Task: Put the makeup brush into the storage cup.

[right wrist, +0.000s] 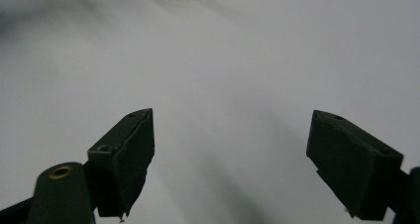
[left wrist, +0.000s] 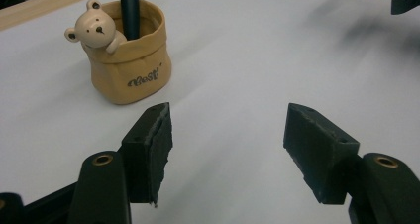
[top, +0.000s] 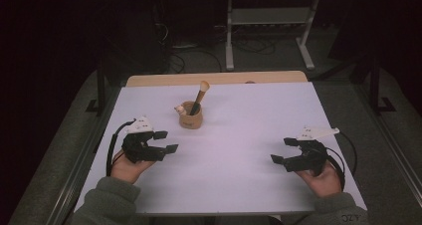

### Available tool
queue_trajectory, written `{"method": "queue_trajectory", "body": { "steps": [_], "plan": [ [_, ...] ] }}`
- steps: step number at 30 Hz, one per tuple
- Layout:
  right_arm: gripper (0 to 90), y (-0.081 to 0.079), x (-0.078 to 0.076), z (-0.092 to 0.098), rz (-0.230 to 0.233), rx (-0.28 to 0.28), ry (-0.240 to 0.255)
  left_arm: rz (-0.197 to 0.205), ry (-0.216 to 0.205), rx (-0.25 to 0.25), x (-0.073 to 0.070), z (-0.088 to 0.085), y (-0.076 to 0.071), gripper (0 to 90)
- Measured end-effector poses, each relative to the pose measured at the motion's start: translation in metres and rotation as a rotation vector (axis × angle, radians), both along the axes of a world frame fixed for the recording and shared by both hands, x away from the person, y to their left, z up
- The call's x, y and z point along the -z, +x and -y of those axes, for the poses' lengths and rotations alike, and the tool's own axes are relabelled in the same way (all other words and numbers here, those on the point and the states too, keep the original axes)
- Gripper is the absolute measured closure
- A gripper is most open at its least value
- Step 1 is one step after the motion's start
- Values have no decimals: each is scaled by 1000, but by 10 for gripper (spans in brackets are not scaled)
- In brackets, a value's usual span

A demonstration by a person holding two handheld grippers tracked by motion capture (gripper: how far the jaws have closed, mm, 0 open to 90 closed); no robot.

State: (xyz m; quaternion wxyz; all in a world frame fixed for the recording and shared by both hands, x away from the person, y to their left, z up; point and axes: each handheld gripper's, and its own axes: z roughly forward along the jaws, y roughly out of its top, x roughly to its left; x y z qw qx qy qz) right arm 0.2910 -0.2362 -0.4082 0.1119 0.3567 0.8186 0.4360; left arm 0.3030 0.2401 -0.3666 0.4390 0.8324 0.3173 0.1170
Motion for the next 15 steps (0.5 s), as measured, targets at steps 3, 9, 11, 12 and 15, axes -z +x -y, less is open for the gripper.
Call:
{"method": "queue_trajectory", "body": {
  "steps": [3,9,11,12,15],
  "plan": [
    [180,-1,0,0,-3,4,-3,3,-11,-4,3,-1,-6,345],
    [180,0,2,0,3,6,-3,6,-10,-8,10,-4,-15,329],
    [180,0,3,0,0,7,-5,10,-6,-15,12,-5,-17,316],
    [180,0,3,0,0,6,-9,8,-8,-18,13,-5,-19,313],
    [179,0,5,-1,-1,6,-12,10,-4,-24,18,-5,-23,312]
  ]
}}
